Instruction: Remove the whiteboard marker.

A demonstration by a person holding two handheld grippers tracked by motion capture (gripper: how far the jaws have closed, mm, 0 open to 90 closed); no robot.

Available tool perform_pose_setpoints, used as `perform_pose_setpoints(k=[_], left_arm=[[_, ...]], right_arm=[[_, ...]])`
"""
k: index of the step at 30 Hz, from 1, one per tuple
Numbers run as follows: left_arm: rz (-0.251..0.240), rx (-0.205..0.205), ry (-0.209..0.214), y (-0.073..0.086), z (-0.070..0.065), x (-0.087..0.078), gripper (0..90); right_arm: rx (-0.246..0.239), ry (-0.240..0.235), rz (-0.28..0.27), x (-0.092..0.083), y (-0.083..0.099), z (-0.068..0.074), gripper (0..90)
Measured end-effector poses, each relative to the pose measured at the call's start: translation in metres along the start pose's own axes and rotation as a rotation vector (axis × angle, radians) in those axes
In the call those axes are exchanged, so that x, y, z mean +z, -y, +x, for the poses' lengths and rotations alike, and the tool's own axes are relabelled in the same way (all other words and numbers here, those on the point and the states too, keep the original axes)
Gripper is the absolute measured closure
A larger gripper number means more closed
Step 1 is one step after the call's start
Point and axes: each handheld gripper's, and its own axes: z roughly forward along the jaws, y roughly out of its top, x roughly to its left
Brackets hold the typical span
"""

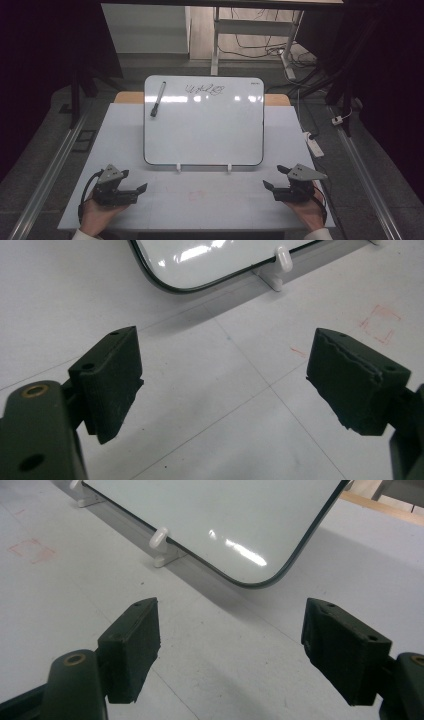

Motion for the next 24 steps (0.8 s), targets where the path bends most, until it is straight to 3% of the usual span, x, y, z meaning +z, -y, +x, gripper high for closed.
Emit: perform_pose_setpoints(k=[7,16,24], left_arm=[[0.003,0.007,-0.006,-0.001,-0.003,-0.001,15.6],[0.008,0.005,-0.018,-0.001,-0.001,-0.002,16.0],[-0.010,0.036,-0.029,-0.022,-0.002,-0.009,17.0]], right_arm=[[0.006,0.008,-0.019,-0.003,-0.001,0.000,23.3],[-0.006,0.003,-0.002,0.001,-0.001,0.002,24.9],[-0.004,0.001,-0.006,0.001,-0.003,0.003,25.4]])
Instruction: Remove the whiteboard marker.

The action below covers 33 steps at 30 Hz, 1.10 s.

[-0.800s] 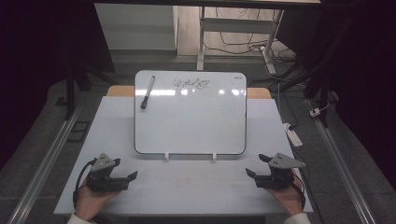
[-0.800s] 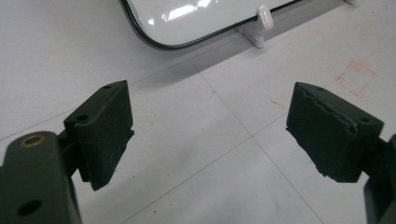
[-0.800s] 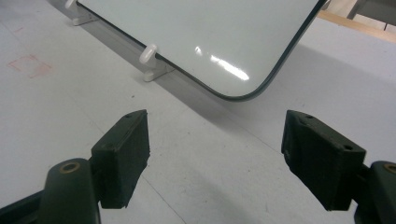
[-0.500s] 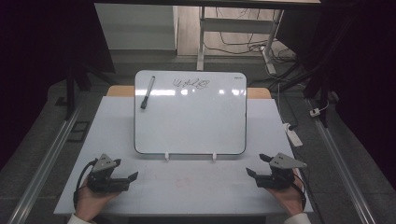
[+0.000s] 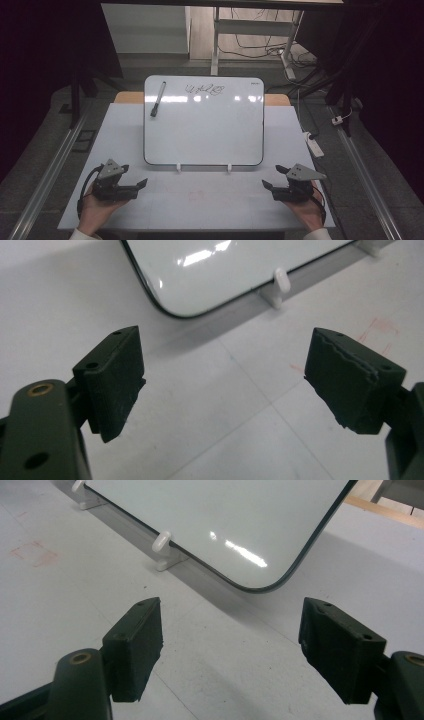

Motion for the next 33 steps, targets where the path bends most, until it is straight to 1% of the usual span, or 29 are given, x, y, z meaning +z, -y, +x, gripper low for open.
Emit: perform_pose_setpoints(k=[5,7,10,15,18,22,28,33], left_arm=[[-0.010,0.022,-0.012,-0.022,0.000,-0.004,17.0],[-0.018,0.030,-0.007,-0.034,0.001,-0.004,17.4],[-0.023,0.044,0.001,-0.054,0.003,-0.002,17.7],[-0.038,0.057,0.018,-0.082,0.004,0.003,17.8],[-0.040,0.062,0.010,-0.096,0.005,0.007,17.8],[-0.048,0.058,-0.002,-0.113,0.009,0.014,18.4],[-0.049,0.063,-0.025,-0.132,0.015,0.023,19.6],[-0.057,0.057,-0.048,-0.148,0.021,0.029,21.1]], right_arm=[[-0.001,-0.001,0.003,0.000,-0.001,0.001,25.7],[-0.001,-0.004,0.006,0.001,0.000,0.002,25.8],[-0.009,-0.006,0.012,0.002,0.000,0.003,25.8],[-0.009,-0.004,0.010,0.002,0.000,0.004,26.1],[-0.009,-0.004,0.011,0.003,0.000,0.004,26.2],[-0.003,-0.007,0.017,0.004,0.001,0.004,26.4],[-0.010,-0.009,0.025,0.006,0.003,0.004,26.7],[-0.009,-0.012,0.036,0.009,0.004,0.005,27.0]])
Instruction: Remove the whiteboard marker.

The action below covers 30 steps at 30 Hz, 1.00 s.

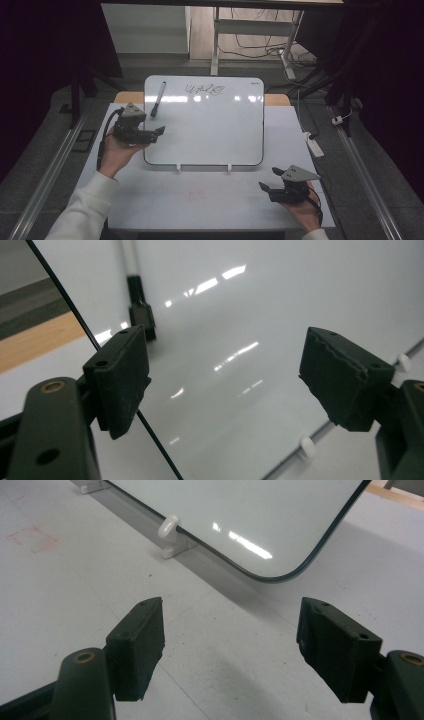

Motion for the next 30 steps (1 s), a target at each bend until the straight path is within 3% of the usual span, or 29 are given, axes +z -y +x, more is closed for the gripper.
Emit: perform_pose_setpoints(k=[8,20,30], left_arm=[[0.009,0.017,-0.072,-0.026,0.013,0.016,24.6],[0.020,0.051,-0.167,-0.061,0.025,0.039,36.8],[0.027,0.055,-0.213,-0.076,0.033,0.055,49.9]], right_arm=[[-0.005,-0.005,0.014,0.003,0.001,0.002,27.2],[-0.001,-0.009,0.024,0.006,0.003,0.002,27.2],[0.009,-0.010,0.029,0.007,0.005,0.000,27.3]])
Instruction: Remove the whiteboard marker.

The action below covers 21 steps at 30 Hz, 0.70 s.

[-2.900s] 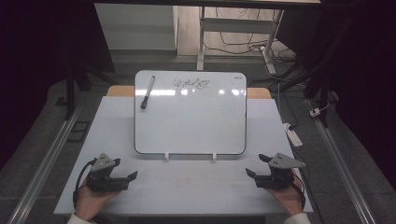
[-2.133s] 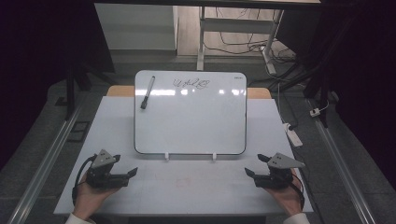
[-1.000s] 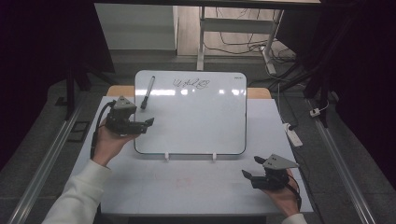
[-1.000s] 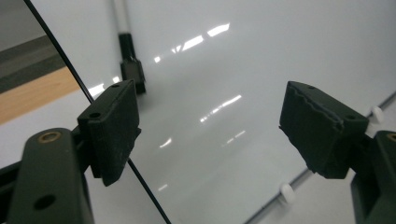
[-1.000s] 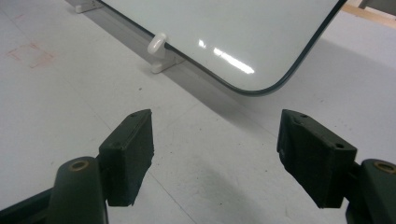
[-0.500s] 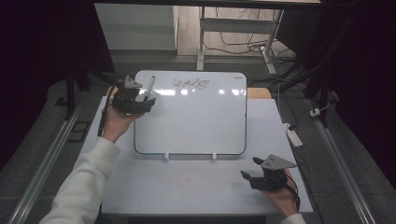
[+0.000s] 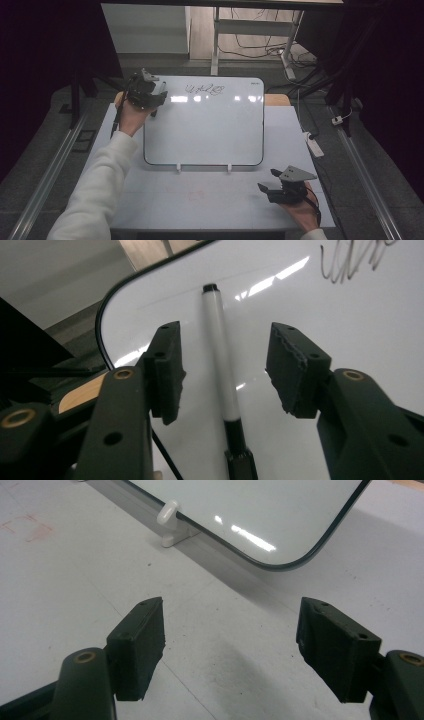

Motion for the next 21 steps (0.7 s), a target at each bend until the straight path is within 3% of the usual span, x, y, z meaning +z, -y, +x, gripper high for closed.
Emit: perform_pose_setpoints(k=[13,21], left_arm=[[0.026,0.008,-0.024,-0.012,-0.002,0.016,62.7],[0.019,0.015,-0.032,-0.013,-0.002,0.019,76.5]], right_arm=[[-0.006,0.001,0.010,0.001,0.000,0.001,27.3],[-0.005,0.006,0.012,0.001,0.000,0.001,27.3]])
